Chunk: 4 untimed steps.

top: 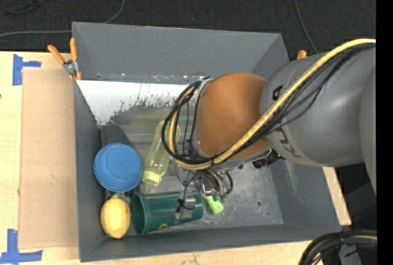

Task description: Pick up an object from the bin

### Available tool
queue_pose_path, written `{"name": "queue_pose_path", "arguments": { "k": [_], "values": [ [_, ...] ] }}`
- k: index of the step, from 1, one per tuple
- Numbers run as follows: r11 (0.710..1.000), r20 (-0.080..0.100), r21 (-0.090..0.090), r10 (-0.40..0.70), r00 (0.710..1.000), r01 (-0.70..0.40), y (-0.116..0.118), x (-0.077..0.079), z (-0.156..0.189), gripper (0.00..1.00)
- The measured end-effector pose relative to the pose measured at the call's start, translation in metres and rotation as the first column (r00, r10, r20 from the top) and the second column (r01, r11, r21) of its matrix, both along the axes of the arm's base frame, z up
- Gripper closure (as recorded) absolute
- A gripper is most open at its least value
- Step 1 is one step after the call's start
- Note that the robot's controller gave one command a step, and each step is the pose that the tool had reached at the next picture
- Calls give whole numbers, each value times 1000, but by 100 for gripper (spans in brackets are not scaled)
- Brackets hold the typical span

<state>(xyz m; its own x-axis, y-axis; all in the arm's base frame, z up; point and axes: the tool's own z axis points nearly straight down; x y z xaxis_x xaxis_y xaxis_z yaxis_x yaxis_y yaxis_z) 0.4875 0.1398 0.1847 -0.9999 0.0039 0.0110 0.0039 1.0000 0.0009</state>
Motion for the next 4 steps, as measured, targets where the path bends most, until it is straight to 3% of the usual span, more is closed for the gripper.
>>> {"name": "queue_pose_path", "arguments": {
  "k": [1,2,3,4],
  "values": [
    [1000,-4,0,19,1000,-19,5,-1,-74,0],
    [1000,3,1,-4,1000,4,22,-5,-63,0],
    [1000,-10,-2,-10,1000,10,10,-7,-111,100],
    [1000,-10,-2,-13,1000,13,10,-7,-112,100]
  ]
}}
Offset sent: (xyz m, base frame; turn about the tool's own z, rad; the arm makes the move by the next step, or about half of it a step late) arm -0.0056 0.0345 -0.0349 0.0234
